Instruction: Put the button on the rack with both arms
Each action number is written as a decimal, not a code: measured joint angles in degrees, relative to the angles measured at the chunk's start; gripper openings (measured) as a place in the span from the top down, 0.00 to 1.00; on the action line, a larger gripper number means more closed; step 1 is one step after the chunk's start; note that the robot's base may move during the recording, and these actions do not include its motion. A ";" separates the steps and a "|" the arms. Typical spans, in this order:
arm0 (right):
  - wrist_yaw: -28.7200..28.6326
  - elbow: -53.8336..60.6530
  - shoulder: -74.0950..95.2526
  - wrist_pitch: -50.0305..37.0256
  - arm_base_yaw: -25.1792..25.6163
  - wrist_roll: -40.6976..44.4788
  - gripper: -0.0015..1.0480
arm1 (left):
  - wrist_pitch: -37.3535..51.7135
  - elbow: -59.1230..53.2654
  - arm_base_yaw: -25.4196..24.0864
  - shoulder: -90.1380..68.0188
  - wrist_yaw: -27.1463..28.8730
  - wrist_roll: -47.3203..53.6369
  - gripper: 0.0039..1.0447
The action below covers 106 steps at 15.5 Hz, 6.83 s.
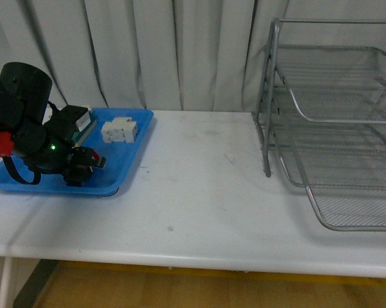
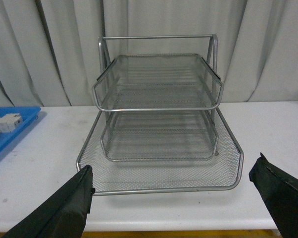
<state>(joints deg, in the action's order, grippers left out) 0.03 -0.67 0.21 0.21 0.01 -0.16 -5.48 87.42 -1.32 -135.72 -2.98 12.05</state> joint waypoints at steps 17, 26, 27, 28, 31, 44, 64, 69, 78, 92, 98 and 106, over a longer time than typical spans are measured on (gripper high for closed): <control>0.00 0.00 0.00 -0.02 0.00 0.00 0.06 | 13.55 -62.69 -11.47 71.58 -12.09 -2.97 0.66; -0.04 0.00 0.00 0.07 0.00 0.00 0.06 | 14.29 -64.74 -9.62 72.04 -11.65 -3.28 0.66; -0.02 0.00 0.00 0.02 0.00 0.00 0.06 | 14.12 -64.74 -9.55 72.17 -12.11 -3.26 0.66; -0.02 0.00 0.00 -0.02 0.00 0.00 0.06 | 13.79 -65.05 -9.60 72.98 -12.28 -3.23 0.66; -0.04 0.00 0.00 -0.09 0.00 0.00 0.06 | 13.62 -65.88 -10.19 73.75 -12.31 -3.23 0.66; 0.11 0.00 0.00 0.04 0.00 0.00 0.06 | 22.95 -54.23 5.16 56.89 -7.50 -11.56 0.66; 0.09 0.00 0.00 0.02 0.00 0.00 0.06 | 1.53 -9.97 24.41 15.65 -2.01 -13.22 0.66; 0.09 0.00 0.00 0.02 0.00 0.00 0.06 | 3.65 -10.91 24.48 16.28 -4.31 -15.91 0.12; 0.07 0.00 0.00 0.02 0.00 0.00 0.06 | 20.50 -42.51 20.13 52.33 -5.33 -11.72 0.06; 0.00 0.00 0.00 0.00 0.00 0.00 0.06 | 31.52 -81.37 1.40 103.21 2.97 -11.93 0.99; 0.00 0.00 0.00 0.00 0.00 0.00 0.06 | 25.92 -84.72 1.40 112.34 2.97 -11.93 0.99; 0.02 0.00 0.00 0.00 0.00 0.00 0.06 | 20.63 -86.90 1.40 120.85 2.99 -11.98 0.99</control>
<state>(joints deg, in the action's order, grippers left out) 0.05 -0.67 0.21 0.21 0.01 -0.16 15.16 0.51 0.08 -14.87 0.01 0.08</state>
